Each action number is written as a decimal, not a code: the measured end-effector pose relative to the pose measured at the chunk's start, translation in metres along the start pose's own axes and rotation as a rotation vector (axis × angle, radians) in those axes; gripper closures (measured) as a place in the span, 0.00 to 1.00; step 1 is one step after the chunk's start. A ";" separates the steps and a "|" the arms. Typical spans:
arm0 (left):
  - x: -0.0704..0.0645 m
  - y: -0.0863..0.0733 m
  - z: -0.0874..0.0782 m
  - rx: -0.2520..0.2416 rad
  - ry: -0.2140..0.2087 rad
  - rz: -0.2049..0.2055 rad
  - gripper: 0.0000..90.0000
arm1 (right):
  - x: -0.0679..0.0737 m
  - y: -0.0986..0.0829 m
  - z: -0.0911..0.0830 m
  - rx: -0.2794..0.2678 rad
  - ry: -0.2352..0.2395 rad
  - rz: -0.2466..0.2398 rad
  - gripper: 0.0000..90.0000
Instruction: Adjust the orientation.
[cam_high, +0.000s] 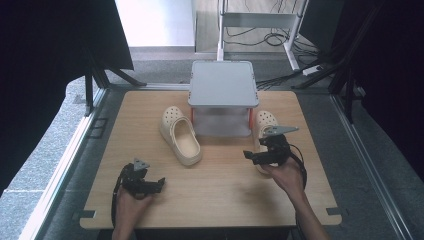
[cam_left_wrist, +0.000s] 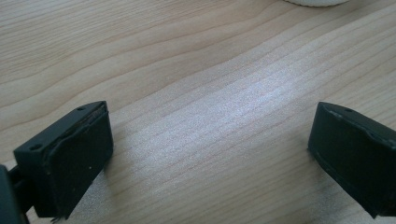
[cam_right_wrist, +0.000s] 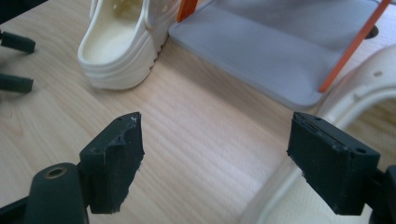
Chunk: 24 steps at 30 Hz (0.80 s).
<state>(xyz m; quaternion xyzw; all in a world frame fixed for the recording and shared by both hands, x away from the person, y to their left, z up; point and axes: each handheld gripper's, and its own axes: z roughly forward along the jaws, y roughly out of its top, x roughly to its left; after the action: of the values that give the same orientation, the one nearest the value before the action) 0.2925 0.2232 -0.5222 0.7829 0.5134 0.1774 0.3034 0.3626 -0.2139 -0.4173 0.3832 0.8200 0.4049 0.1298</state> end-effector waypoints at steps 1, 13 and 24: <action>0.000 0.000 0.000 -0.001 0.000 -0.001 0.00 | 0.000 0.002 0.003 0.002 0.003 -0.002 0.21; 0.000 0.000 0.000 0.001 -0.002 0.007 0.00 | 0.009 0.038 0.046 0.026 0.056 -0.062 0.25; 0.000 0.000 0.000 0.002 -0.005 0.010 0.00 | 0.032 0.070 0.095 0.051 0.092 -0.063 0.25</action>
<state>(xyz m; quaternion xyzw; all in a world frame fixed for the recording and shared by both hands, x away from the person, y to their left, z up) 0.2925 0.2233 -0.5221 0.7861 0.5090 0.1762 0.3030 0.4275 -0.1104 -0.4218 0.3412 0.8468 0.3967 0.0949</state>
